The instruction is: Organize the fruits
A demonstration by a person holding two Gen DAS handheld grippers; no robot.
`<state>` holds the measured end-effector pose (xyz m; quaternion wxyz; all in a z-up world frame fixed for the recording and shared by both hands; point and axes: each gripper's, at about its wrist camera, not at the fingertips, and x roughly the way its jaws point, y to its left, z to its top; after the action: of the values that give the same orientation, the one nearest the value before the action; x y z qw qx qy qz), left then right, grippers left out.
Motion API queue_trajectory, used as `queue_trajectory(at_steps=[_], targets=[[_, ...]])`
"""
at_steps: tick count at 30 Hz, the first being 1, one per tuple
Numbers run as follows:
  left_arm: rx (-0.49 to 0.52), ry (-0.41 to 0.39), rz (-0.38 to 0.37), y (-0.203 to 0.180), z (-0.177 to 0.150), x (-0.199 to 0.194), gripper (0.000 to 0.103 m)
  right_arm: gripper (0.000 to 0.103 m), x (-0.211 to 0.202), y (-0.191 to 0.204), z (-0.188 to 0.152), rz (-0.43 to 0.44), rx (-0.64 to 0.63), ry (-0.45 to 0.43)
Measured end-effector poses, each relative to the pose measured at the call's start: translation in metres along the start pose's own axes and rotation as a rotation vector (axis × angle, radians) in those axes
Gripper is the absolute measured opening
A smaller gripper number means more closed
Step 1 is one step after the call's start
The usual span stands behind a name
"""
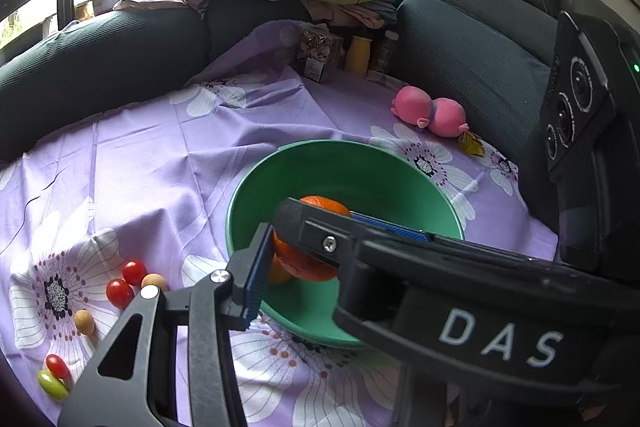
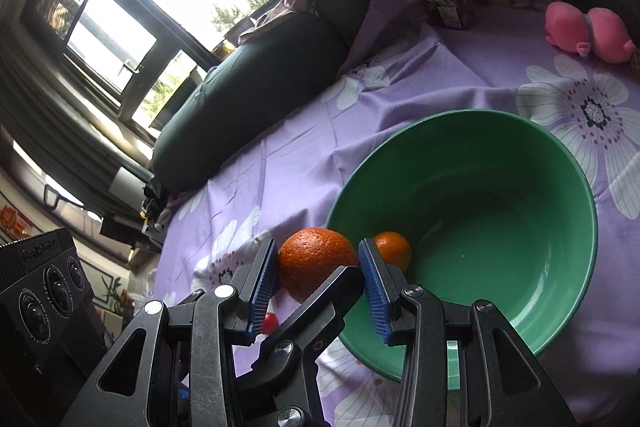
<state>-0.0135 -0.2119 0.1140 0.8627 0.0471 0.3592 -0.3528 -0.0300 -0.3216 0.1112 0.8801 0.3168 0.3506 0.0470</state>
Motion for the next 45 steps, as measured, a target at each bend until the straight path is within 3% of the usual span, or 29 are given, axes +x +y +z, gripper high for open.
queue_trajectory(at_steps=[17, 42, 45], targets=[[0.055, 0.081, -0.117, -0.031, 0.007, 0.044, 0.041, 0.045, -0.013, -0.052, 0.007, -0.096, 0.124, -0.023], [0.025, 0.137, -0.186, -0.031, 0.003, 0.064, 0.042, 0.045, -0.006, -0.067, 0.006, -0.175, 0.157, 0.019], [0.016, 0.136, -0.168, -0.027, 0.001, 0.062, 0.050, 0.044, -0.006, -0.065, 0.006, -0.203, 0.154, 0.018]])
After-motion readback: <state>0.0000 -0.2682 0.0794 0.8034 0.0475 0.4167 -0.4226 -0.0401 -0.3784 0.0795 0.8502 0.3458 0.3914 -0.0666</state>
